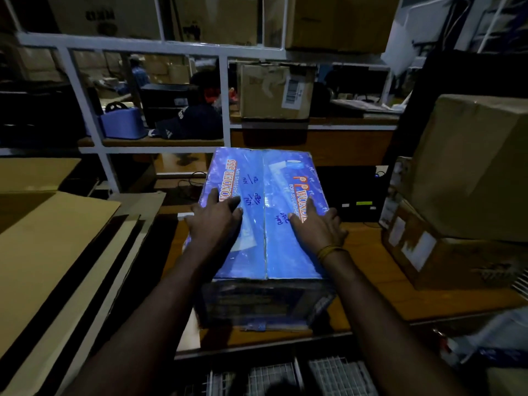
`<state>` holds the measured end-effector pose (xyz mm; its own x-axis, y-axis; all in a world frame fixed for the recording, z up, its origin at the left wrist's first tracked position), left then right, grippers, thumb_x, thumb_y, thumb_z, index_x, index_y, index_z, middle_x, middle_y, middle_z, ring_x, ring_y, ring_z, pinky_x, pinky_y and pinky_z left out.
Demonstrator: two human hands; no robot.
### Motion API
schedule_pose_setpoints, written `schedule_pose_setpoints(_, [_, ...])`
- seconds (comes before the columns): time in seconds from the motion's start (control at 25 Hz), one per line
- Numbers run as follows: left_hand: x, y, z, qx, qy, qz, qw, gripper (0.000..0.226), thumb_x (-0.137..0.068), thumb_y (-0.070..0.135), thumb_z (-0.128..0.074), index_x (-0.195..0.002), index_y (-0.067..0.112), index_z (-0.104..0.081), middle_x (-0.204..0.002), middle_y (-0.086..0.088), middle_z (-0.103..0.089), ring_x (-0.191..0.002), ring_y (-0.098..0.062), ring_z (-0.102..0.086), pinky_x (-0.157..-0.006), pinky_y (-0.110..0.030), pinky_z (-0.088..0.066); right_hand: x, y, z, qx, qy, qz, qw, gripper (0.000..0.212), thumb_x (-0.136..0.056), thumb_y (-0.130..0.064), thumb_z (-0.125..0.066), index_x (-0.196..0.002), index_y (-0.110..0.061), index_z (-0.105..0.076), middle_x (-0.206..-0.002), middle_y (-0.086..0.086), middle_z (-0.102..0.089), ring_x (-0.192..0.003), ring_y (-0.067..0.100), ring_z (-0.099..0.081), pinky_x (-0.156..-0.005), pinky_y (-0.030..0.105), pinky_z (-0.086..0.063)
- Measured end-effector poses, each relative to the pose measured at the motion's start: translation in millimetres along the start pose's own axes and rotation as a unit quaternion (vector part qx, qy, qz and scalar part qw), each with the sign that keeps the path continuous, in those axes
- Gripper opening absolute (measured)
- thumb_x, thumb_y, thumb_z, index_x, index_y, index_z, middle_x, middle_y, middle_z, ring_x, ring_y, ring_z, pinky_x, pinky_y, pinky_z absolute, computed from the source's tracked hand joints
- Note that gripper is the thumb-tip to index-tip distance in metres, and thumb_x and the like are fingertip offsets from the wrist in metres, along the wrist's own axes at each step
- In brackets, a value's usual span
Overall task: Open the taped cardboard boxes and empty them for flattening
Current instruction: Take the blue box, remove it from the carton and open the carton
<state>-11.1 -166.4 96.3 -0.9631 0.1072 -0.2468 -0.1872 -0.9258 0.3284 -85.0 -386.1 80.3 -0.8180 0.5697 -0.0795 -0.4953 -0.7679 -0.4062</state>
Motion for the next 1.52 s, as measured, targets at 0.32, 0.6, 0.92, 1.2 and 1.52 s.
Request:
schedule_pose_setpoints(0.32, [5.1,-12.4,-10.0,-0.063,-0.150,-0.014,0.987,0.073,-0.085,0.082,-0.032,-0.149,0.048,-0.028,-0.164,-0.005,-0.011,-0.143,-0.048,-0.020,-0.111,-0.054,-0.025,13.8,-5.5,-7.9,0.060,-0.084,0.046,0.994,0.074,-0.097,-0.066,-0.033,-0.157,-0.027,-0.016,-0.164,0.020,0.005,-0.149,0.044,-0.002,-0.114,0.059,-0.013])
schedule_pose_setpoints(0.6, [21.9,-11.5,-8.0,-0.030,-0.194,0.003,0.981,0.068,-0.089,0.076,-0.038,-0.150,0.047,-0.028,-0.166,-0.002,-0.003,-0.148,-0.045,0.007,-0.114,-0.063,-0.007,47.9,-10.0,-5.8,0.063,-0.119,0.055,0.989,0.104,-0.078,-0.087,-0.038,-0.158,-0.028,-0.006,-0.162,0.025,0.011,-0.147,0.048,0.011,-0.113,0.066,0.002])
schedule_pose_setpoints(0.92, [13.6,33.5,-26.7,-0.025,-0.184,-0.126,0.974,0.045,-0.101,0.046,-0.038,-0.145,0.042,-0.039,-0.159,0.001,-0.027,-0.148,-0.038,-0.015,-0.113,-0.069,-0.008,63.2,-27.6,-6.4,0.062,-0.126,0.060,0.988,0.088,-0.081,-0.071,-0.054,-0.155,-0.042,-0.016,-0.163,0.018,-0.006,-0.144,0.056,0.001,-0.112,0.071,0.000])
schedule_pose_setpoints(1.2, [11.4,49.7,-25.4,0.163,-0.127,-0.145,0.968,0.047,-0.098,0.034,-0.054,-0.145,0.034,-0.045,-0.143,0.004,-0.055,-0.131,-0.023,-0.051,-0.109,-0.045,-0.037,76.9,-38.2,15.6,0.008,-0.025,0.101,0.995,0.064,-0.084,-0.048,-0.060,-0.143,-0.028,-0.045,-0.139,0.011,-0.053,-0.127,0.043,-0.047,-0.105,0.056,-0.037])
schedule_pose_setpoints(1.52, [7.2,101.4,10.3,0.358,-0.032,-0.216,0.908,0.054,-0.095,0.034,-0.056,-0.147,0.033,-0.042,-0.139,-0.006,-0.059,-0.124,-0.024,-0.058,-0.097,-0.041,-0.051,94.0,-28.4,92.4,-0.061,0.190,0.148,0.969,0.036,-0.095,-0.030,-0.059,-0.130,-0.027,-0.061,-0.122,0.007,-0.067,-0.109,0.034,-0.063,-0.084,0.043,-0.054])
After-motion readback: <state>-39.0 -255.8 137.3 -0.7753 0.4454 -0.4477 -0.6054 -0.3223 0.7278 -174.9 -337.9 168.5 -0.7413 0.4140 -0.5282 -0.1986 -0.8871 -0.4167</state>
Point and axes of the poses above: each hand's wrist, its own x-axis away from the middle knuckle, its own z-axis out of the back of the hand, y = z × x, the point moved 5 cm from there along -x, towards the middle knuckle
